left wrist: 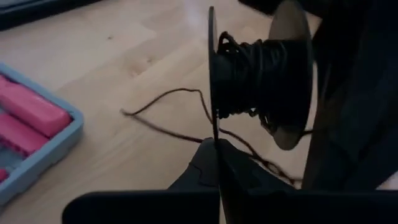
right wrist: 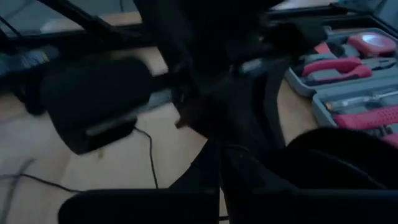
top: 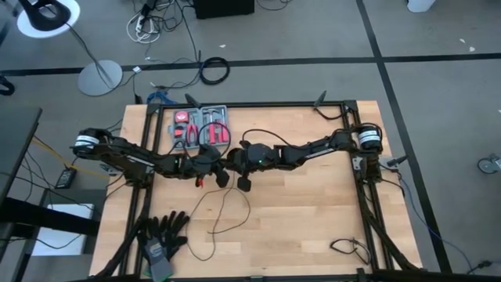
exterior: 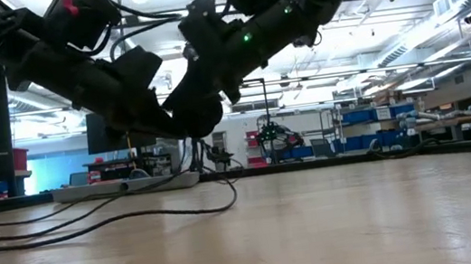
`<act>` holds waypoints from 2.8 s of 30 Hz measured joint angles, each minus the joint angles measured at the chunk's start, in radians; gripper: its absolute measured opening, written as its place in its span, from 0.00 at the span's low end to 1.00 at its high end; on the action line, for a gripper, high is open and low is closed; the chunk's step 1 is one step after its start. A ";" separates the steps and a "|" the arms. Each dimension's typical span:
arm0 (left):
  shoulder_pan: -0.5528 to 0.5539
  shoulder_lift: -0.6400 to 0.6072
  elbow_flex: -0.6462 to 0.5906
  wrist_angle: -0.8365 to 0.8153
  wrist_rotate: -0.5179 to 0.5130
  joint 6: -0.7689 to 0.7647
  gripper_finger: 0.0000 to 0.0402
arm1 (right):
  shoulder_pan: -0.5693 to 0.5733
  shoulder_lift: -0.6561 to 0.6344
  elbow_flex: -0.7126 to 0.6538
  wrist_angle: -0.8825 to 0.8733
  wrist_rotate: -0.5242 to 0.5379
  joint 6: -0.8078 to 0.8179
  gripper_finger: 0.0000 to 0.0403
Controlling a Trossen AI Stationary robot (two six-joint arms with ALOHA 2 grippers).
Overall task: Coil cords
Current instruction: Coil the black wire onto the spool
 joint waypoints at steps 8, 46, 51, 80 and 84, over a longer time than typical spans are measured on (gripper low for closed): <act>0.000 0.002 -0.001 -0.022 0.057 0.044 0.00 | -0.048 -0.068 0.003 -0.011 -0.083 0.075 0.00; -0.001 0.001 -0.001 0.107 0.193 0.074 0.21 | -0.018 -0.063 -0.096 -0.186 -0.088 0.151 0.31; -0.001 0.000 -0.001 0.121 0.240 0.090 0.21 | -0.022 -0.063 -0.096 -0.191 -0.076 0.151 0.31; -0.086 -0.291 -0.082 -0.182 -0.091 -0.357 0.05 | -0.039 -0.062 -0.096 -0.179 0.077 0.141 0.30; -0.093 -0.292 -0.038 -0.238 -0.094 -0.353 0.01 | -0.052 -0.062 -0.096 -0.195 0.078 0.141 0.30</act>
